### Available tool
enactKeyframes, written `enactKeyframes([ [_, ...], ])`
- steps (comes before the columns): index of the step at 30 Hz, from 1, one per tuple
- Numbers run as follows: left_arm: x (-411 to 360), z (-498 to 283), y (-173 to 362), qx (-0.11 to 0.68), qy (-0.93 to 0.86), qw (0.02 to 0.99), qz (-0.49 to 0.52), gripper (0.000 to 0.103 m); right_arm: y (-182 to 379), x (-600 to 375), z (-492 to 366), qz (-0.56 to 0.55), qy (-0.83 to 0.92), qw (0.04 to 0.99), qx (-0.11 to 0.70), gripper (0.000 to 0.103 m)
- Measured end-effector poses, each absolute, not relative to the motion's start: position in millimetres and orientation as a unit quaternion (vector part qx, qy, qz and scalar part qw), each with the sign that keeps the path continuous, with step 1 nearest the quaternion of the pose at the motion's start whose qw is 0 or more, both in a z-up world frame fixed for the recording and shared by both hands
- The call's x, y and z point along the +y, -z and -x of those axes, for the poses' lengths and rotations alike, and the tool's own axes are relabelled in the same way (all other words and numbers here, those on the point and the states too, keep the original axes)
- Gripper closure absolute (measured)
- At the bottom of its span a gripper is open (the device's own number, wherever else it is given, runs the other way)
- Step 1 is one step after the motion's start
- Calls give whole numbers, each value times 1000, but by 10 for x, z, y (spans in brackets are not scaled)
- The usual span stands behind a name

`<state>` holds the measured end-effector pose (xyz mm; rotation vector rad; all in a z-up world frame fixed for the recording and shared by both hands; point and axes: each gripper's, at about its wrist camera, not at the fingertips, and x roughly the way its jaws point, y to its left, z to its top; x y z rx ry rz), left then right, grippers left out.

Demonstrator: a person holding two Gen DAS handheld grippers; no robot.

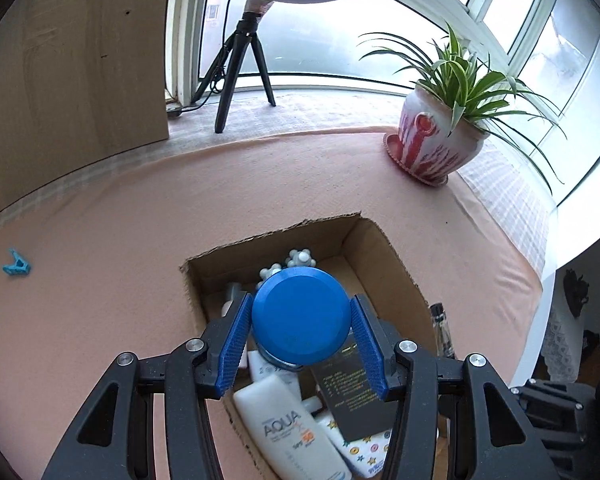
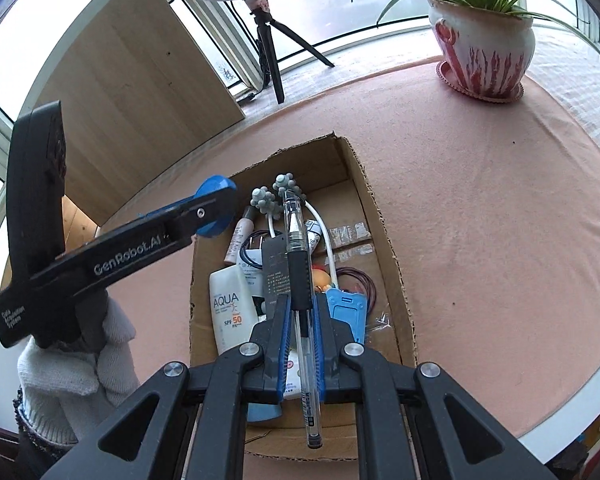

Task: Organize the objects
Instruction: 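Carry pen and blue case over the box and open both grippers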

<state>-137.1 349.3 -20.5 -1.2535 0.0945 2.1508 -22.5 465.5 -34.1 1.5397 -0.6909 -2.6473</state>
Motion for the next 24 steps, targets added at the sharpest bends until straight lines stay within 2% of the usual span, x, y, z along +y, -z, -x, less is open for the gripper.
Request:
enactKeyframes([
  [4, 3673, 1455, 237, 31, -811, 333, 479, 48, 362, 4709, 232, -492, 842, 8, -219, 93],
  [5, 3708, 1466, 241, 31, -809, 336, 481, 38, 360, 4712, 229, -493, 843, 8, -216, 89],
  [6, 3727, 1473, 238, 32, -809, 335, 481, 33, 356, 4708, 223, -494, 843, 9, -213, 84],
  [7, 3729, 1478, 231, 31, -812, 333, 479, 28, 349, 4706, 215, -492, 845, 10, -210, 69],
  [8, 3721, 1485, 226, 28, -813, 332, 477, 28, 333, 4704, 197, -487, 849, 7, -206, 57],
  [9, 3710, 1495, 228, 26, -813, 330, 479, 28, 314, 4698, 179, -481, 854, 2, -200, 54],
  [24, 2925, 1369, 143, 28, -832, 286, 474, 28, 245, 4496, 174, -465, 867, -3, -180, 53],
])
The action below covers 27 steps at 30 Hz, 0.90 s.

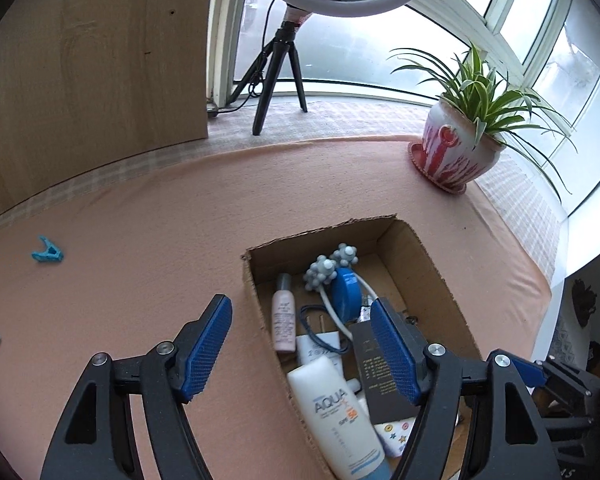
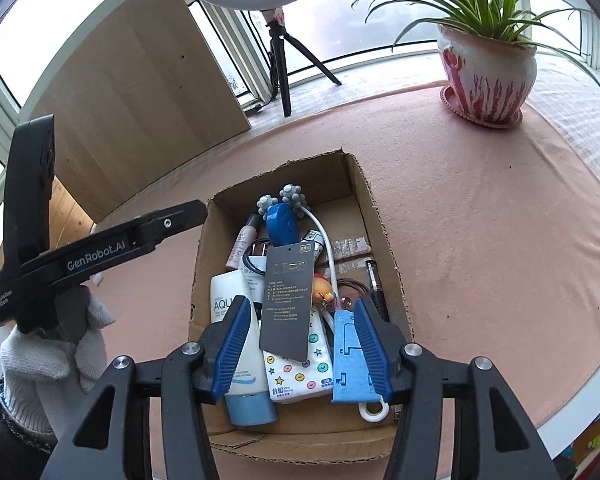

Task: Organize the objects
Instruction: 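Carry pen and blue case over the box and open both grippers, then move the right gripper to the blue clothespin while the left gripper approaches the white cylinder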

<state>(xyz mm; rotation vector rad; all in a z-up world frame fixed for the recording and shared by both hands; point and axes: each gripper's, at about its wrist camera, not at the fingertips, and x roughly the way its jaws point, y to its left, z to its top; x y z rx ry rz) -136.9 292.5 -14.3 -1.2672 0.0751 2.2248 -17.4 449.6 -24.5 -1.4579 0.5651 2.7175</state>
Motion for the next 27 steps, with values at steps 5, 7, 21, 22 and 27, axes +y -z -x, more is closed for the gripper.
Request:
enactKeyframes([
  [5, 2487, 1339, 189, 22, -838, 254, 483, 28, 189, 4274, 244, 464, -872, -10, 158, 53],
  [7, 2317, 1337, 212, 17, -840, 242, 486, 28, 178, 4165, 283, 467, -872, -16, 149, 53],
  [21, 639, 1488, 469, -55, -853, 114, 506, 26, 187, 3338, 608, 477, -871, -63, 103, 53],
  [22, 538, 1503, 488, -56, -854, 106, 506, 22, 181, 3278, 654, 473, -873, -62, 97, 53],
  [27, 25, 1625, 571, -70, -854, 70, 511, 18, 133, 3044, 942, 456, -882, -74, 90, 49],
])
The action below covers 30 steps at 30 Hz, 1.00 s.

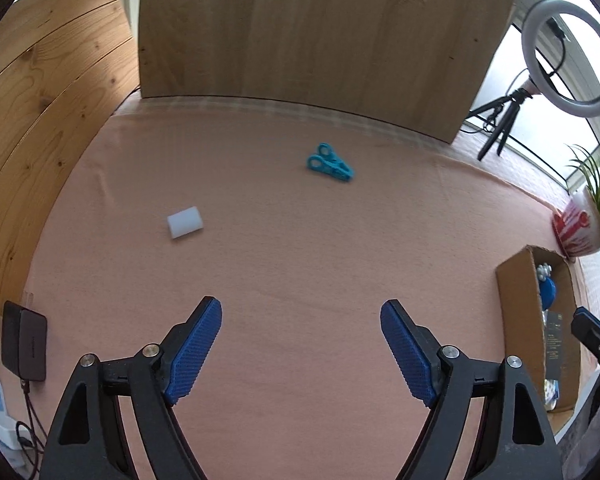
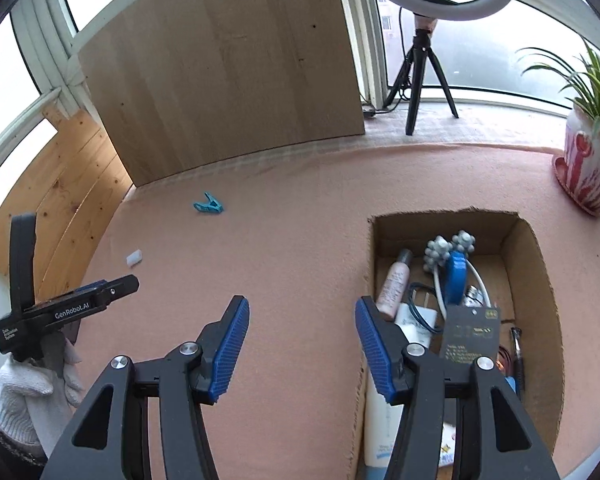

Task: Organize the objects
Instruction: 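Move the right gripper to the blue clothespin while the left gripper approaches the white cylinder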

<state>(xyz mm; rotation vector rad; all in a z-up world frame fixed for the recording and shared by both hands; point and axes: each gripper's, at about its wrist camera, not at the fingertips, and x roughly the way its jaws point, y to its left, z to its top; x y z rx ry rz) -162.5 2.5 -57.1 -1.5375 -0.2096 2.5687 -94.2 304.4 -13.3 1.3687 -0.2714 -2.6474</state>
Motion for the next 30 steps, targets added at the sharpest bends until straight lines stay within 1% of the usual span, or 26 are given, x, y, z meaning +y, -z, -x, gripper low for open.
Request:
enactKeyframes([
  [1, -73, 1661, 590, -73, -853, 62, 513, 18, 125, 3002, 1011, -456, 883, 76, -86, 48],
  [2, -144, 1694, 607, -75, -852, 56, 515, 14, 118, 2944, 1092, -454, 884, 77, -78, 48],
  [4, -299, 1764, 643, -83, -851, 44, 517, 11, 122, 2841, 1246, -458, 883, 77, -63, 48],
  [11, -607, 2113, 791, -102, -840, 7, 533, 9, 258, 2455, 1802, -488, 868, 91, -22, 48],
  [14, -701, 2275, 862, -100, -837, -10, 537, 9, 320, 2273, 1957, -484, 870, 97, -11, 48],
  [20, -795, 2464, 1040, -120, -828, -25, 548, 9, 517, 1967, 2306, -499, 859, 115, -17, 48],
  [24, -804, 2497, 1114, -124, -826, -30, 548, 10, 630, 1751, 2535, -507, 854, 121, 14, 48],
  [28, -829, 2542, 1168, -124, -827, -35, 547, 10, 734, 1582, 2720, -519, 843, 142, 22, 48],
  [30, -847, 2556, 1176, -128, -827, -40, 546, 14, 787, 1494, 2798, -523, 839, 145, 30, 48],
])
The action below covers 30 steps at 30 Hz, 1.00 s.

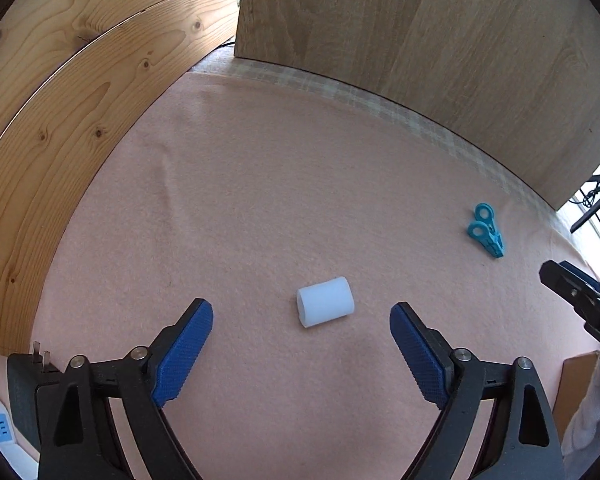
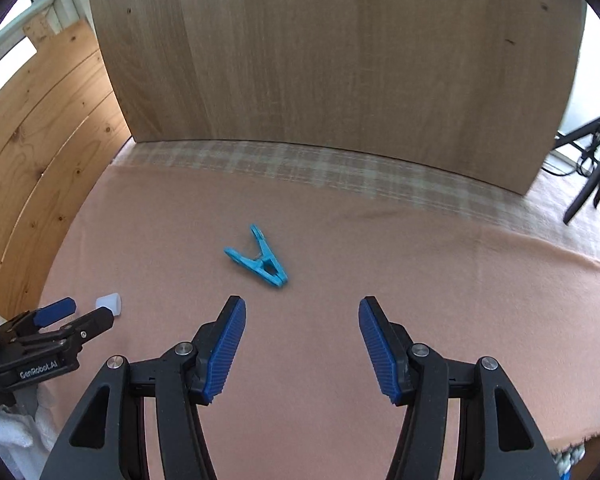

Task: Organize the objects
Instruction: 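Move the right gripper to the blue clothespin while the left gripper approaches the white cylinder, then grasp the blue clothespin with the right gripper while the left gripper grasps the white cylinder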

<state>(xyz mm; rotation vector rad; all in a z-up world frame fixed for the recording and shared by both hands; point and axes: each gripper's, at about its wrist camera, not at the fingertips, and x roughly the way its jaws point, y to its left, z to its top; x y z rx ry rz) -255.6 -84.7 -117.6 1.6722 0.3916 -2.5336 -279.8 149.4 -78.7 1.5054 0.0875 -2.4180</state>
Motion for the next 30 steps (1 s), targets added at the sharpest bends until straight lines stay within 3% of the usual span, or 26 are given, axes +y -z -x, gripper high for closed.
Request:
enactKeyframes([
  [4, -844, 2586, 1181, 124, 829, 44, -543, 21, 889, 1295, 2928, -529, 832, 158, 54, 48],
  [7, -806, 2589, 1197, 114, 829, 45, -546, 37, 959, 1181, 3003, -531, 828, 162, 76, 48],
  [12, -773, 2599, 1234, 107, 831, 41, -545, 41, 1050, 1047, 3065, -533, 824, 164, 104, 48],
  [18, -770, 2619, 1222, 103, 836, 37, -538, 55, 1129, 974, 3128, -538, 821, 161, 106, 48],
  [22, -818, 2610, 1198, 100, 838, 27, -536, 71, 1210, 968, 3144, -547, 815, 163, 99, 48],
  [24, -865, 2609, 1187, 104, 838, 23, -535, 74, 1213, 968, 3146, -542, 819, 162, 97, 49],
  [27, -905, 2592, 1172, 105, 838, 19, -535, 75, 1209, 956, 3140, -539, 821, 161, 98, 59],
  [29, -894, 2572, 1171, 101, 839, 17, -535, 76, 1196, 964, 3141, -539, 822, 159, 93, 76],
  [30, -894, 2574, 1171, 100, 839, 16, -535, 76, 1190, 968, 3142, -540, 822, 159, 89, 79],
])
